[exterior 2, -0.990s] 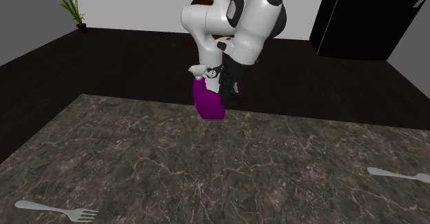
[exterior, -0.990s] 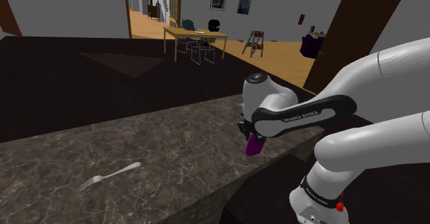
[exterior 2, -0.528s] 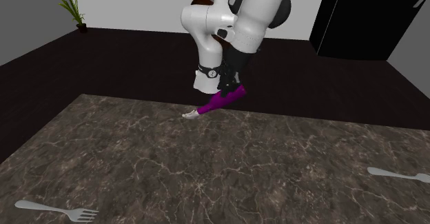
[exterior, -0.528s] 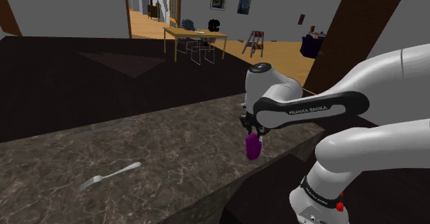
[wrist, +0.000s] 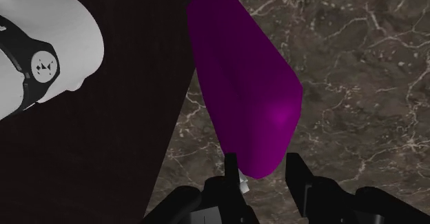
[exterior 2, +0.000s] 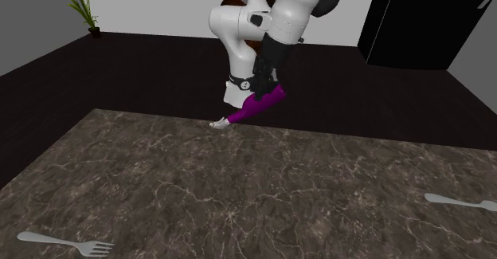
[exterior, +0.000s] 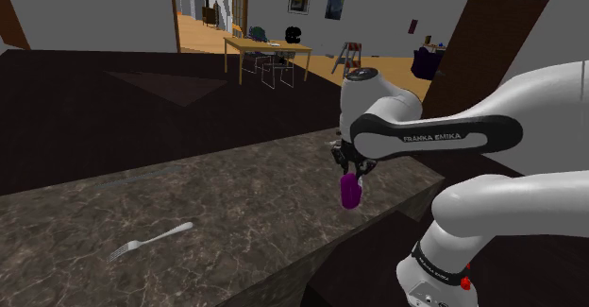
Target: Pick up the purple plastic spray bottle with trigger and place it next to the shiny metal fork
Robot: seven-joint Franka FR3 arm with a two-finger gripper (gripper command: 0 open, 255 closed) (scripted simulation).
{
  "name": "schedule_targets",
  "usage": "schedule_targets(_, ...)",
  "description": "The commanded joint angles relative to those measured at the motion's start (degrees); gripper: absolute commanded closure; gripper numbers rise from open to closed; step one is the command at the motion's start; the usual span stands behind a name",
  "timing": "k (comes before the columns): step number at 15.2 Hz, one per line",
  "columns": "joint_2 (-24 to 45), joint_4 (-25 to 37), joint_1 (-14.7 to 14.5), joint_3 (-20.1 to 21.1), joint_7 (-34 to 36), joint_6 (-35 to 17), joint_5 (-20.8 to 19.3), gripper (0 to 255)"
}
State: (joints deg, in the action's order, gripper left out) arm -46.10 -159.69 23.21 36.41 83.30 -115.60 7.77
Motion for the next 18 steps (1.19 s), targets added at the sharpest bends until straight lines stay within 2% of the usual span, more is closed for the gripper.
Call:
schedule_targets(1,-0.80,1.19,-0.10,-0.65,-0.37,1.95,-0.25,255)
schedule_targets(18,-4.02,11.96,0.82,-5.66,-3.75,15.45,-3.24,255)
